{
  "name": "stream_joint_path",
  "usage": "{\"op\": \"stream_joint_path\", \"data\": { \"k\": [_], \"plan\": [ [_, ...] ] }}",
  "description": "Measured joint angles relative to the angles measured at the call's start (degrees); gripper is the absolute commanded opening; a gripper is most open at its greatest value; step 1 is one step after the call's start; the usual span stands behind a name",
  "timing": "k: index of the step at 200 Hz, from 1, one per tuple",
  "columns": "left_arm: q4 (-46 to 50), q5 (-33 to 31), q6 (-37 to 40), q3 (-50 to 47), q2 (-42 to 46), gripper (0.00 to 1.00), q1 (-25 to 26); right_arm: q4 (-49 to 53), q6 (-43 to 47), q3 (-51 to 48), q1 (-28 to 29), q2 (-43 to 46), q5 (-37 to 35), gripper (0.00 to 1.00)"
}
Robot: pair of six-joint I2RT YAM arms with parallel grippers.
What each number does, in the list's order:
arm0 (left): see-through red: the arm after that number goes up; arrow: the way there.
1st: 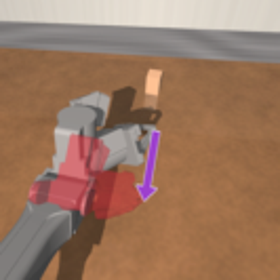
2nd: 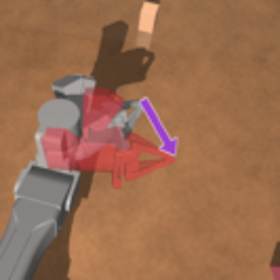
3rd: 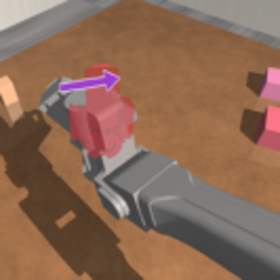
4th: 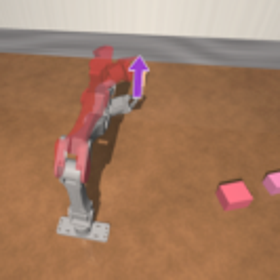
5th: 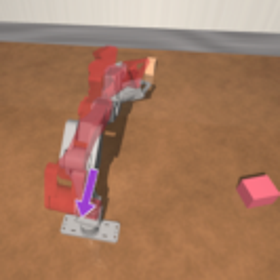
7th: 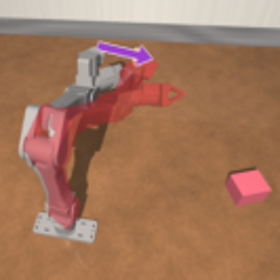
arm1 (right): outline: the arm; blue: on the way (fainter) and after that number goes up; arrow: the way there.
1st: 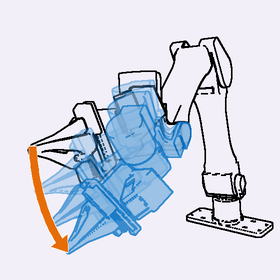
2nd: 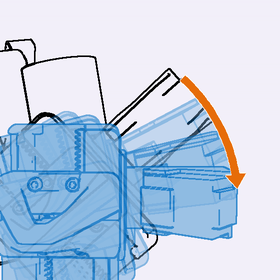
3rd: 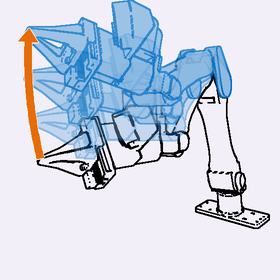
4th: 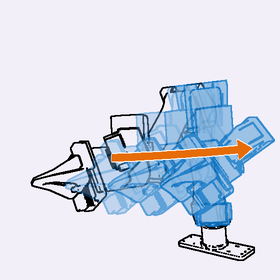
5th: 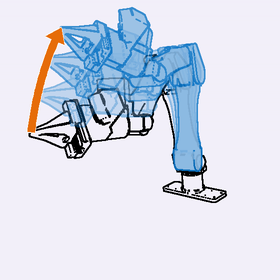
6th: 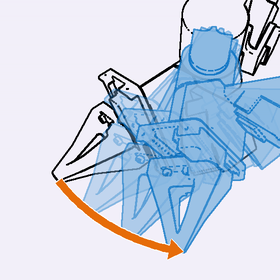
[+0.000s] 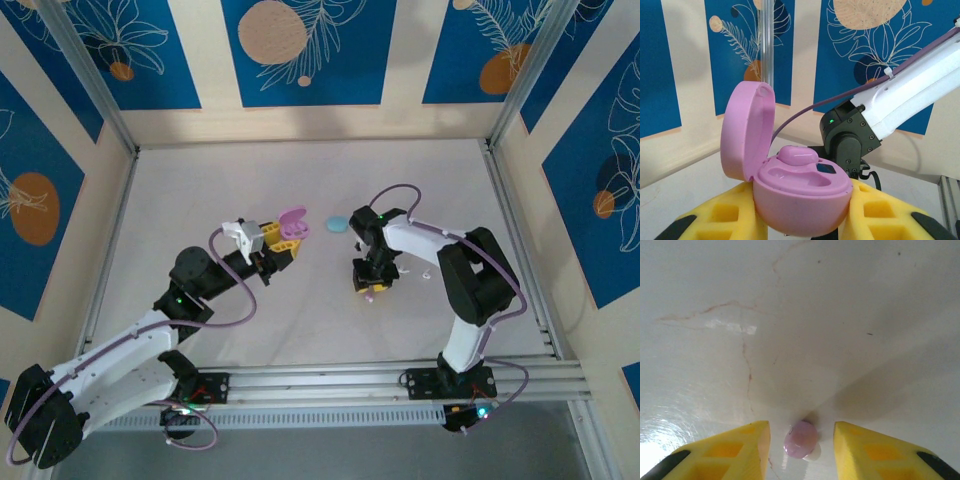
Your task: Insert wireless bluetooth earbuds into charging case
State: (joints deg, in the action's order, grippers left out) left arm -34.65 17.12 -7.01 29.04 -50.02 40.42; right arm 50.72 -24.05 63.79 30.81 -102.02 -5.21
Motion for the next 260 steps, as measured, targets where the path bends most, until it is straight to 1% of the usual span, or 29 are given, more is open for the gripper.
{"op": "stream_joint_path", "data": {
  "k": [36, 91, 143, 182, 195, 207, 260],
  "plan": [
    [0.00, -0.33, 0.00, 0.00, 0.02, 0.23, 0.00, 0.52, -1.75, 0.02, 0.55, -0.46, -0.31, 0.36],
    [0.00, -0.70, 0.00, 0.00, -0.02, 0.22, 0.00, 1.68, -2.05, 0.87, 3.69, -2.21, -1.40, 0.33],
    [0.00, -0.70, 0.00, 0.00, 0.00, 0.22, 0.00, 2.91, -2.19, 1.77, 4.46, -3.23, -3.67, 0.28],
    [0.00, -0.72, 0.00, 0.00, 0.00, 0.22, 0.00, 3.19, -2.43, 1.95, 5.05, -3.32, -4.83, 0.27],
    [0.00, -0.70, 0.00, 0.00, 0.00, 0.22, 0.00, 3.21, -2.58, 2.03, 5.20, -3.32, -5.22, 0.27],
    [0.00, -0.72, 0.00, 0.00, 0.00, 0.22, 0.00, 3.43, -2.69, 2.12, 5.29, -3.32, -5.44, 0.31],
    [0.00, -0.70, 0.00, 0.00, 0.00, 0.23, 0.00, 5.62, -3.04, 3.76, 7.45, -3.56, -8.96, 0.32]
  ]
}}
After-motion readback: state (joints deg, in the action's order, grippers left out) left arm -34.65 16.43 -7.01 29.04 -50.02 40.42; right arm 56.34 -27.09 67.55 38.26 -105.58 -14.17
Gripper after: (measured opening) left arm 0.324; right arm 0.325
